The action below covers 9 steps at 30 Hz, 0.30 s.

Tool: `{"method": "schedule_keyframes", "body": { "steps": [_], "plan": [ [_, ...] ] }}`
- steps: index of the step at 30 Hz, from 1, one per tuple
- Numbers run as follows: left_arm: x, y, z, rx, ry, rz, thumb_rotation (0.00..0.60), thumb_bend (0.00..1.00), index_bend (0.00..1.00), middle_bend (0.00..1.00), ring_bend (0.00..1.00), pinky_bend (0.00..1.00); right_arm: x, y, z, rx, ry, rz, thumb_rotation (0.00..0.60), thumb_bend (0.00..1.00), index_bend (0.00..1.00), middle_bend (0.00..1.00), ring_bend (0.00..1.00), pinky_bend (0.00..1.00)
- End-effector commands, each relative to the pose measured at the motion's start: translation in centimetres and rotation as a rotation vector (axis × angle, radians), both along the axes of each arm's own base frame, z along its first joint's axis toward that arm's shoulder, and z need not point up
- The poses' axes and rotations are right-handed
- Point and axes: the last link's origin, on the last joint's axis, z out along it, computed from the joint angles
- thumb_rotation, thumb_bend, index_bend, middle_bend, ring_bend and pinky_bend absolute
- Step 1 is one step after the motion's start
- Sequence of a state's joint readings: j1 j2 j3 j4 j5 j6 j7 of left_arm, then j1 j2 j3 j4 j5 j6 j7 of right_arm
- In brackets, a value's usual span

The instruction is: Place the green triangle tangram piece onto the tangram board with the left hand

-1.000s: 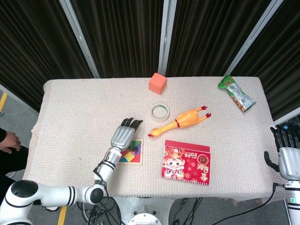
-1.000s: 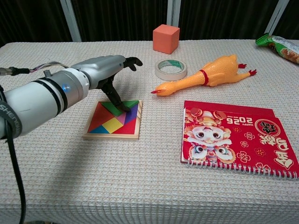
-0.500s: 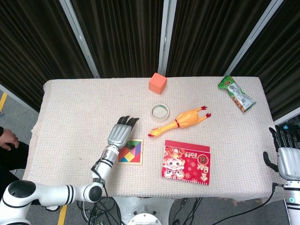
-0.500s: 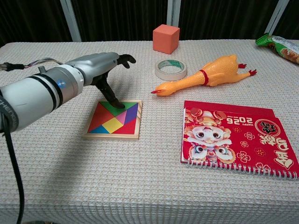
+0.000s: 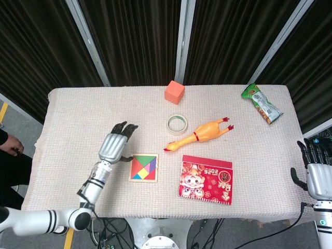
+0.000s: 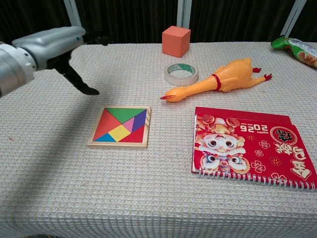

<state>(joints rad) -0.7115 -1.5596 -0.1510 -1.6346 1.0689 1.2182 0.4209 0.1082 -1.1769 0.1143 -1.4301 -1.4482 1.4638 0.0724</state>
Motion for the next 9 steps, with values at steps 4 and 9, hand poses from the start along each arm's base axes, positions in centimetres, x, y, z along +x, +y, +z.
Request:
{"method": "schedule_keyframes", "body": {
  "steps": [4,9],
  "plan": [
    [-9.2,-5.8,7.2,0.111,0.182,-0.075,0.600,0.09,0.12,0.09,0.00,0.08,0.9,-0.1,-0.8,-0.010,-0.010,0.084,0.600,0.35,0.00,0.00,0.00,0.00],
    [-13.0,-9.6,10.9,0.186,0.323,-0.035,0.600,0.09,0.12,0.09,0.00,0.07,1.1,0.1,-1.5,0.016,0.009,0.095,0.600,0.35,0.00,0.00,0.00,0.00]
  ]
}}
